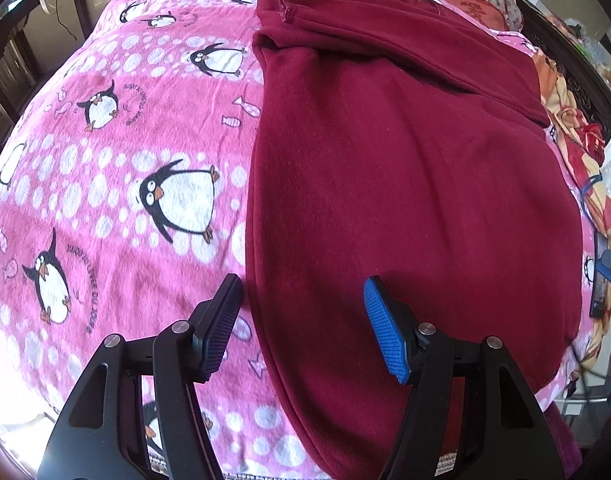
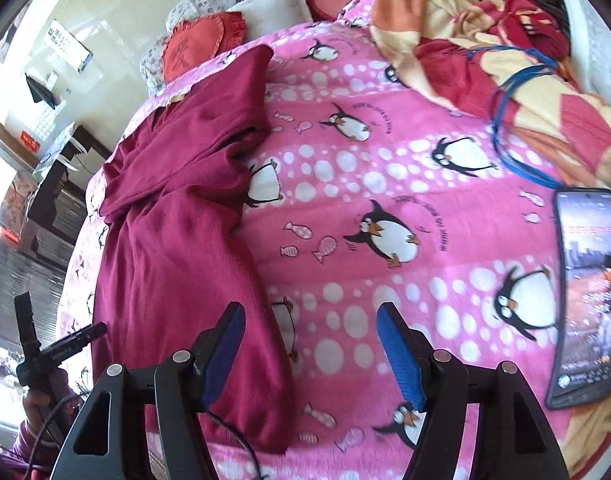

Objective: Fold small clothes
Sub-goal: 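Move both grippers to the hem of the narrowed sweatshirt, then grasp the hem with both grippers and fold it toward the collar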

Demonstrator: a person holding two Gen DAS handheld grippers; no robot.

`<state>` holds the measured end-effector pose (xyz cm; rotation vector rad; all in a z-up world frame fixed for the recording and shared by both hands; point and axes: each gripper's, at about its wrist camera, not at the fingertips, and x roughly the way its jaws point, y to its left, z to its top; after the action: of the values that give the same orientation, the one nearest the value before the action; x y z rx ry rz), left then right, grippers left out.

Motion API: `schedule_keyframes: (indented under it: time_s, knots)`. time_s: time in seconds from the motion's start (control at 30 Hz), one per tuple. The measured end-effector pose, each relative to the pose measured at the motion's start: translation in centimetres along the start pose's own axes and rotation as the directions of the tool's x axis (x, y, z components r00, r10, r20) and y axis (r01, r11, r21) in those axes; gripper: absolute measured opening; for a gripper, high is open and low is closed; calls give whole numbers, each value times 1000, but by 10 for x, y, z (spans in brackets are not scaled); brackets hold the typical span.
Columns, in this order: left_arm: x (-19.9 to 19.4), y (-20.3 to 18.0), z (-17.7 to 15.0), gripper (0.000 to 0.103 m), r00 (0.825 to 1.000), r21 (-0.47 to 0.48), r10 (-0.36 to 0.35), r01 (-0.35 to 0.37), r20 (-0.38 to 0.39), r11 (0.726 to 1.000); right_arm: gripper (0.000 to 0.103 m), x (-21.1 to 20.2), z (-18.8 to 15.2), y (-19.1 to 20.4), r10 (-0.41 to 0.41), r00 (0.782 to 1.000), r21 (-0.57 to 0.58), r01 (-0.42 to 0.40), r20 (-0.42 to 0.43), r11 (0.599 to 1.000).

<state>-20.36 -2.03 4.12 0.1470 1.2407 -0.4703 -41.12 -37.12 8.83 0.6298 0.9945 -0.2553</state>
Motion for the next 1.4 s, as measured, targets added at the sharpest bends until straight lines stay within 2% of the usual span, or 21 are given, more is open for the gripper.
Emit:
schedule_keyframes:
  time_s: [0.27,0.43,0.57,0.73,0.93,1.0,1.07,1.2,1.23,1.27,1.3,1.33,1.37,1.4]
  knots:
    - [-15,4,-34,63,997,-36,-58,57,-48,998,66,-22,-14,8,-9,1000,-58,9,3,998]
    - [-21,12,-54,63,992,-86,-97,91,-77,992,66,-7,-30,5,22,1000,-36,-23,-17,999]
    - [-26,14,-58,67,990,-108,-113,103,-85,989,66,10,-41,4,43,998,-20,-44,-48,999]
    - [-31,21,-65,67,984,-119,-137,123,-117,985,66,21,-47,6,121,990,1,-121,-68,993]
    - [-36,35,-69,67,978,-157,-164,144,-126,977,67,33,-48,9,143,987,-7,-144,-78,990]
    - [-33,32,-67,69,979,-152,-160,140,-130,978,69,36,-46,10,150,986,-11,-151,-75,988]
    - [-32,28,-65,80,974,-153,-183,163,-129,975,70,37,-45,12,154,986,-15,-156,-68,988]
    - [-29,24,-61,82,973,-138,-196,179,-126,974,69,39,-45,15,177,984,-31,-178,-37,984]
    - [-28,20,-59,76,973,-119,-195,181,-124,976,63,40,-46,17,176,984,-47,-177,-31,983]
    - [-29,18,-59,50,974,-103,-192,180,-119,978,40,41,-46,20,179,983,-62,-181,-32,982]
    - [-29,17,-59,33,973,-90,-195,185,-120,979,25,42,-46,24,185,982,-71,-187,-35,980]
    - [-29,16,-57,16,967,-78,-220,212,-130,974,22,40,-47,27,198,980,-78,-200,-28,977]
    - [-29,14,-55,12,962,-72,-241,233,-127,970,12,37,-47,30,211,977,-86,-212,-25,973]
    - [-31,14,-53,11,960,-64,-253,247,-122,967,10,33,-47,35,226,974,-94,-227,-21,969]
